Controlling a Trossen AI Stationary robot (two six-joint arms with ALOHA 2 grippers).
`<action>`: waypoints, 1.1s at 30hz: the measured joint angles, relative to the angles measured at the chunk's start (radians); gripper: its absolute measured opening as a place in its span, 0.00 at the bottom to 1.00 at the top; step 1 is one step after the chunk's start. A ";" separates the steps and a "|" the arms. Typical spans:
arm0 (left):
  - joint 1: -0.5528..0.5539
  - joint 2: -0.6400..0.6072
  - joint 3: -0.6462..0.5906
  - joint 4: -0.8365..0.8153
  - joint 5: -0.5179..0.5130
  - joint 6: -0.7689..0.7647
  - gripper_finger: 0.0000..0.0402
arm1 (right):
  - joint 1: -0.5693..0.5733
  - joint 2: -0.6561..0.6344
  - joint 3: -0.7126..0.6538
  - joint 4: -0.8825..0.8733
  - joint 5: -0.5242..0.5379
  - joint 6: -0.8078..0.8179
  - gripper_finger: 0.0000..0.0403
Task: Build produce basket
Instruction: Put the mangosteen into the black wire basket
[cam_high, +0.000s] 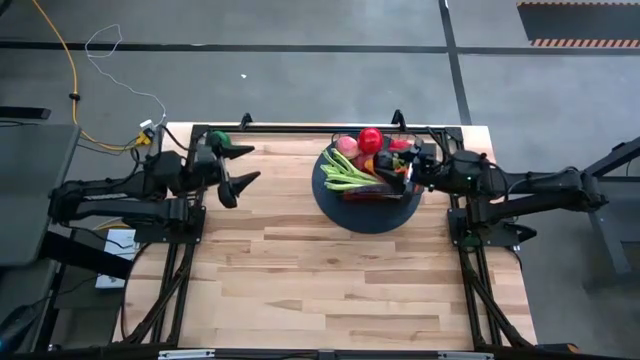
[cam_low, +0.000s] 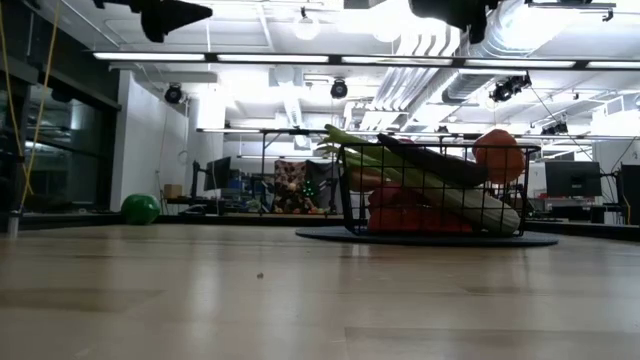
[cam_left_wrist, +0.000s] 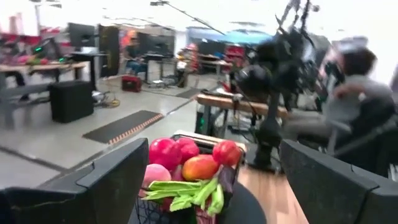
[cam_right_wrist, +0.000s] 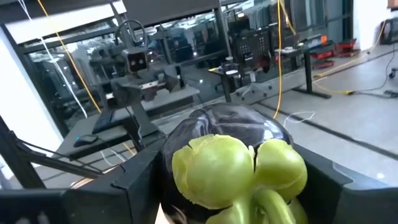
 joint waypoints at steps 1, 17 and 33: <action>-0.003 0.005 0.000 0.004 0.006 0.014 0.87 | 0.000 -0.002 0.001 0.000 0.003 -0.009 0.64; -0.004 0.022 0.000 0.015 0.002 0.023 0.87 | 0.000 0.004 0.039 -0.058 -0.006 -0.093 0.64; -0.004 0.022 0.000 0.015 -0.005 0.024 0.87 | -0.075 0.095 0.219 -0.497 0.199 0.032 0.64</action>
